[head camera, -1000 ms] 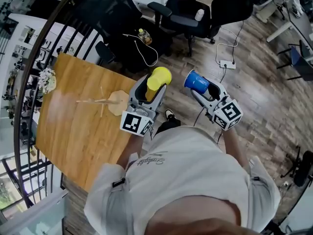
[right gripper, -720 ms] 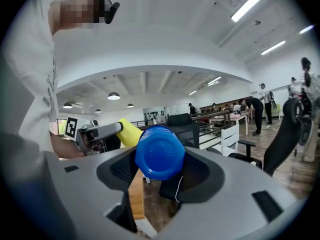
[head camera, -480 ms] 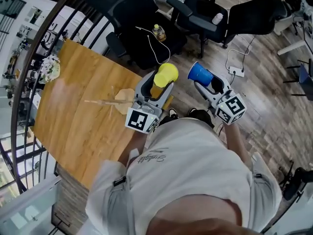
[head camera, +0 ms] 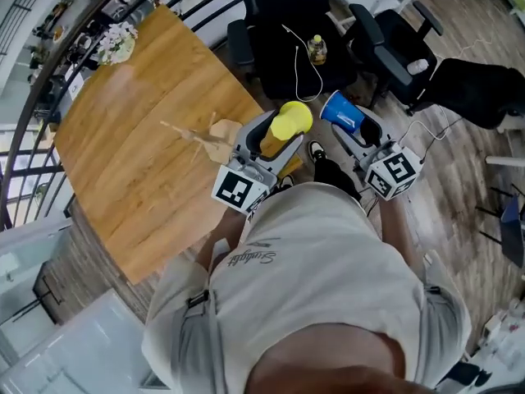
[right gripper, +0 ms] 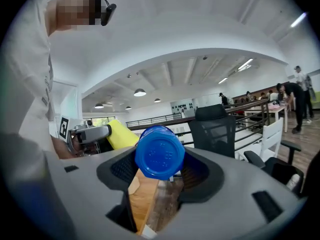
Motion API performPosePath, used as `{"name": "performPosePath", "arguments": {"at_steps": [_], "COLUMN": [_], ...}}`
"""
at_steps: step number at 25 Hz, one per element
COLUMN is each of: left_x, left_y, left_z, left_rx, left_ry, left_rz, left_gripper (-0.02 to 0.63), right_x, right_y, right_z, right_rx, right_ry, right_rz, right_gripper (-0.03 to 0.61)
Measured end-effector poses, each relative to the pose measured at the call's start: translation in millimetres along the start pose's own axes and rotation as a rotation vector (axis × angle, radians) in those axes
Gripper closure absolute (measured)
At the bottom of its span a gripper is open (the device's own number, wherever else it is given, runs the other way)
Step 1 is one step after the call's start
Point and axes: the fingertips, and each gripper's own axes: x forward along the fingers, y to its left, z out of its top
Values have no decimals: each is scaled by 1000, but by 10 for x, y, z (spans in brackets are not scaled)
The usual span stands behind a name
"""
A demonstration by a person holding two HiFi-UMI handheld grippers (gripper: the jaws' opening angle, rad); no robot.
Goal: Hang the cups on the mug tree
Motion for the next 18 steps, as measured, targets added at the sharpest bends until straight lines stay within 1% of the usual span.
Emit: {"name": "performPosePath", "arguments": {"at_steps": [3,8,14,18], "left_x": [15,28,61,25], "left_y": [81,267,385,495], "left_z": [-13,-54,-16,87], "left_rx": [17,29,43,59], "left_ry": [12,18,52,44], "left_rz": [88,274,430,556], "left_gripper": [357,357,357,357], "right_x": [317,813,1156,1395], "right_y": [-73,-136,-168,-106], "right_z": [66,229,280,284], "right_rx": [-27,-94,-93,-85], "right_ry": [17,23,28,46], "right_rz": [128,333,498,634], "right_gripper": [339,339,339,339]}}
